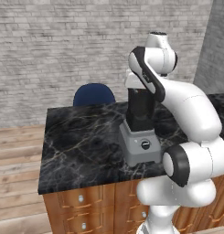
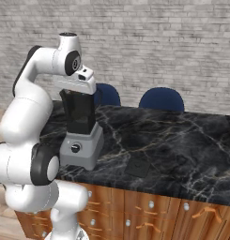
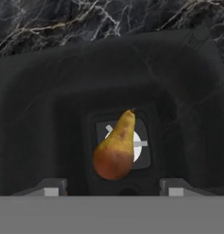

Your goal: Open the blender lid, put the pear in the blender, close the lid, and start the blender.

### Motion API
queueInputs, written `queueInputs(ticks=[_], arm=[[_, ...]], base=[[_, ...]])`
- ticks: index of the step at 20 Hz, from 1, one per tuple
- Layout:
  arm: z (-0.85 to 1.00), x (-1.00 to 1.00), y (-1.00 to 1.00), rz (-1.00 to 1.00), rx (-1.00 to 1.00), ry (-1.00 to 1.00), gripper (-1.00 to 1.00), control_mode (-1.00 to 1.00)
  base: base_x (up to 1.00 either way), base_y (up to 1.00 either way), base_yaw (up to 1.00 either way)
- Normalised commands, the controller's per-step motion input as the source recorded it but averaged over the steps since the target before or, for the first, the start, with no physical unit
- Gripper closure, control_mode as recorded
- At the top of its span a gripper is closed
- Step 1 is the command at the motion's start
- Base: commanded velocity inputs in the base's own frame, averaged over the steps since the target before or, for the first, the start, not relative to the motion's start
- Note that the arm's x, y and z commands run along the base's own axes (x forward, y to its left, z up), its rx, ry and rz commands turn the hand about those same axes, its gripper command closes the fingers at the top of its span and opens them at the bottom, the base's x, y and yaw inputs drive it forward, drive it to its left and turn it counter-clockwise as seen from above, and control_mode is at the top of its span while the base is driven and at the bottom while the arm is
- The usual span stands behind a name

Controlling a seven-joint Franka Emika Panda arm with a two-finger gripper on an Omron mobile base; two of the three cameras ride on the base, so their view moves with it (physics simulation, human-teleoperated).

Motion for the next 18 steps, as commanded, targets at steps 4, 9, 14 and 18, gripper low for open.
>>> queueInputs(ticks=[4, 9, 14, 18], arm=[[0.00, 0.00, 0.00, 0.02, 0.00, 0.00, -1.00, -1.00], [0.27, -0.04, -0.07, 0.00, 0.00, -0.04, -1.00, -1.00], [0.66, -0.13, -0.13, 0.00, 0.00, -0.14, -1.00, -1.00], [0.27, -0.23, -0.21, 0.00, 0.00, -0.13, -1.00, -1.00]], base=[[0.00, 0.00, 0.00], [0.00, 0.00, 0.00], [0.00, 0.00, 0.00], [0.00, 0.00, 0.00]])
